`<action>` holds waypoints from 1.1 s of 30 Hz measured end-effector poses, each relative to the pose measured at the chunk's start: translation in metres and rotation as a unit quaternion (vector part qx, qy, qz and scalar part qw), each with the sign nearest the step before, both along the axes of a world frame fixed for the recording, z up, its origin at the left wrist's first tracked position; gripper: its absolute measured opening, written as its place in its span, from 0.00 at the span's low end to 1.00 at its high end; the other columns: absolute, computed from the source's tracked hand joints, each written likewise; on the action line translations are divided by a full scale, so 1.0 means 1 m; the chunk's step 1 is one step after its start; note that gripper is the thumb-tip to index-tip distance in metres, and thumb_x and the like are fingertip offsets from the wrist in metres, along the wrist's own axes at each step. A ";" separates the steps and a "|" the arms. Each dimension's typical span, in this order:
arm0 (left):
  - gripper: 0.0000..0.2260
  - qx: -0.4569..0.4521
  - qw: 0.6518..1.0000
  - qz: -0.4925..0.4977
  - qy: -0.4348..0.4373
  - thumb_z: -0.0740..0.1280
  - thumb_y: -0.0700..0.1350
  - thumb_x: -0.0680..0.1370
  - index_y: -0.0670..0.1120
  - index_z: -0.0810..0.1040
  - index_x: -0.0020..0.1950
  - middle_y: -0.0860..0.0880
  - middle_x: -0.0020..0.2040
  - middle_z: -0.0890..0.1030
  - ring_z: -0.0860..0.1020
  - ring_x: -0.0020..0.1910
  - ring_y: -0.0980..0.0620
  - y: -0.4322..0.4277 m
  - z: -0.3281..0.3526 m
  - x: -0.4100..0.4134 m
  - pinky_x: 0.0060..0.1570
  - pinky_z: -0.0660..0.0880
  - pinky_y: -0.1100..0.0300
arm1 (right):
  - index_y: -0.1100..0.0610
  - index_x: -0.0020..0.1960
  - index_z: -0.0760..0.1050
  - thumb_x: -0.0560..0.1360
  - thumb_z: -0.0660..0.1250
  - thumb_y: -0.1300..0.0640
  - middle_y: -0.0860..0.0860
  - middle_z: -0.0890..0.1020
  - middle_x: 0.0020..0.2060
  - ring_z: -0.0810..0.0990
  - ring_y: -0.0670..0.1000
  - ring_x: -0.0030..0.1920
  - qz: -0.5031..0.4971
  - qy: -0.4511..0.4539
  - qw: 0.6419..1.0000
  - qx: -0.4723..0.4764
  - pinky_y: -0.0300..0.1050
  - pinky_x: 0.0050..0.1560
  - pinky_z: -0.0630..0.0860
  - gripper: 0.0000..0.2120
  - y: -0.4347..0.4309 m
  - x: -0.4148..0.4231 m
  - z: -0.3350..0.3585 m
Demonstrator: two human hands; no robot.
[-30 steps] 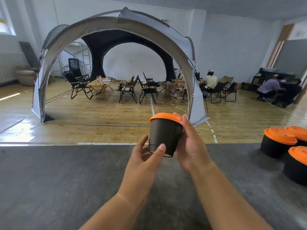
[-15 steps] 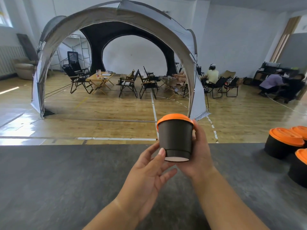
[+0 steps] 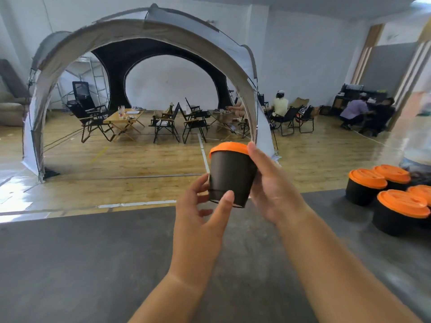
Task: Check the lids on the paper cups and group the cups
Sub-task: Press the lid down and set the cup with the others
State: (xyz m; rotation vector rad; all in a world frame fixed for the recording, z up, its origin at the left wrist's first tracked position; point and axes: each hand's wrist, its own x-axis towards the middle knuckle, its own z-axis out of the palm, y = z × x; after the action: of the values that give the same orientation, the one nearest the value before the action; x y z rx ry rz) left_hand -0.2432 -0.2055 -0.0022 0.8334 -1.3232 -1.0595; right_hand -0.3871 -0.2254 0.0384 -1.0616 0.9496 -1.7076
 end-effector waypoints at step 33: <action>0.25 -0.070 0.967 -0.188 -0.158 0.75 0.50 0.71 0.58 0.67 0.63 0.61 0.55 0.78 0.78 0.55 0.62 0.086 0.031 -0.142 0.56 0.75 0.64 | 0.53 0.64 0.75 0.71 0.66 0.49 0.57 0.80 0.60 0.80 0.56 0.58 -0.091 0.115 0.988 0.043 0.57 0.64 0.74 0.22 0.160 -0.154 0.052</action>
State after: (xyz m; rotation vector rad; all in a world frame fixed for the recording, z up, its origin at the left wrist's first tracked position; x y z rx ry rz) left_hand -0.3856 -0.1194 0.0290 0.6774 -1.8585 -1.1370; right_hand -0.5409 -0.0657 0.0900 -1.1609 1.2906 -1.6962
